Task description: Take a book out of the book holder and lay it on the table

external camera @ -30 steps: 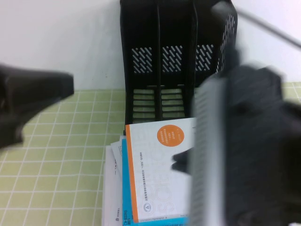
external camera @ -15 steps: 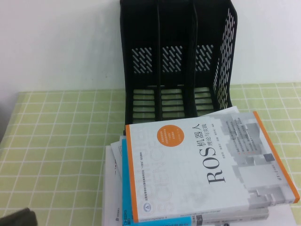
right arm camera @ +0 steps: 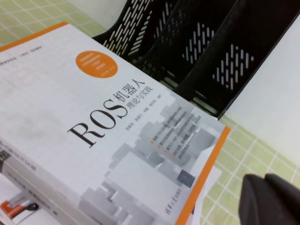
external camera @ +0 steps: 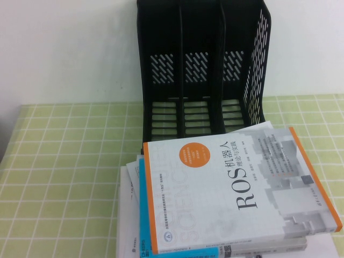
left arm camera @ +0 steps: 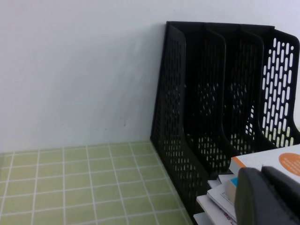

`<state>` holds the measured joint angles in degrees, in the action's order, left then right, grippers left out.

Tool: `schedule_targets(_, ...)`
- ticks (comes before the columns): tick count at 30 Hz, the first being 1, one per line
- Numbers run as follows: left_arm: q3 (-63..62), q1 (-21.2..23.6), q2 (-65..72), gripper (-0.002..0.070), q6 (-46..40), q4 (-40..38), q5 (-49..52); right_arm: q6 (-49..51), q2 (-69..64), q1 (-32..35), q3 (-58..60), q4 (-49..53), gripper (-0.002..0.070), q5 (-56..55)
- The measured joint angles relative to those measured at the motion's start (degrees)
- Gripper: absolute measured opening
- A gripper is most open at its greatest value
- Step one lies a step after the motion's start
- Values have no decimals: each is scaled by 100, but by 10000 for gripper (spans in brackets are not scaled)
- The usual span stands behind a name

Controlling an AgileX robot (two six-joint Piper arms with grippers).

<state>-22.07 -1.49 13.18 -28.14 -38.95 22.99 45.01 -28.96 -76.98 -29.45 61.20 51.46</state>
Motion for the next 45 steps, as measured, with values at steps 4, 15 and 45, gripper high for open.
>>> schedule_targets(4, 0, 0, 0, -3, 0, 0, 192, 0, 13, 0, 22, -21, -1, 0)
schedule_targets(15, 216, 0, -63, -3, -9, 0, 666, 0, 25, 0, 22, -42, -1, -21)
schedule_targets(45, 2324, 0, -1387, -3, 1960, 2623, -261, 0, 25, 0, 22, -42, -1, -32)
